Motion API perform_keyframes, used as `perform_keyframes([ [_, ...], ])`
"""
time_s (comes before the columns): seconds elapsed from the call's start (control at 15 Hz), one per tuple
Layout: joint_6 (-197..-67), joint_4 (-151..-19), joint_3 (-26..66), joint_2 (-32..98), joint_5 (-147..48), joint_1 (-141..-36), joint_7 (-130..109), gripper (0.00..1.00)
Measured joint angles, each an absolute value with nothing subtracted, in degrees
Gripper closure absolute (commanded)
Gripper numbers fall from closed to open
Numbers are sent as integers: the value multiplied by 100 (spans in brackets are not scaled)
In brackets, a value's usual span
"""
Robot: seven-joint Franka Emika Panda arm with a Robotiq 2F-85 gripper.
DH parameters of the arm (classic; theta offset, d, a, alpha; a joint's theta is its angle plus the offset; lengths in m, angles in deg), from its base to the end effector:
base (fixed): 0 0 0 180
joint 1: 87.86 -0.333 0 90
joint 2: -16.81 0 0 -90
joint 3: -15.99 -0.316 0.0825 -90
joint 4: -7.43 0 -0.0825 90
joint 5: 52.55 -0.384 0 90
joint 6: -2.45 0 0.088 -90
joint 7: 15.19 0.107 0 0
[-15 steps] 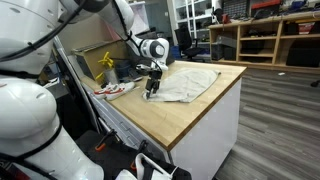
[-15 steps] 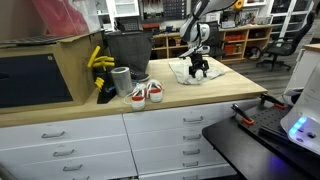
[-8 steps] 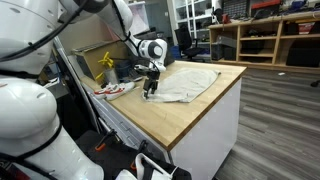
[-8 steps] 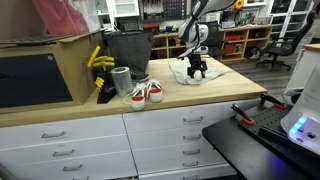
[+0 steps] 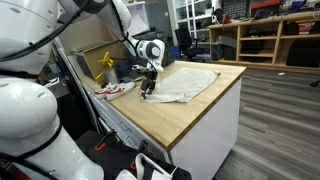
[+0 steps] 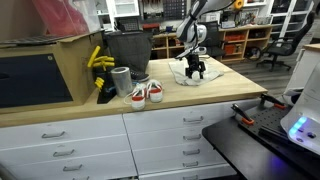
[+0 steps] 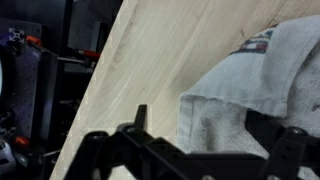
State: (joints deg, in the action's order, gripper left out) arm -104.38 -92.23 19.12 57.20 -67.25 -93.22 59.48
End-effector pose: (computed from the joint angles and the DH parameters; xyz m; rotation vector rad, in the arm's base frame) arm 0.5930 0.0436 0.1426 2.1428 -1.8223 -0.8127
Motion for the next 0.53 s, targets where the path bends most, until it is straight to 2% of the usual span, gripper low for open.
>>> perform_keyframes([
  [0.53,-10440,-9222,1821,5644,-6742,-9389,5950,0],
])
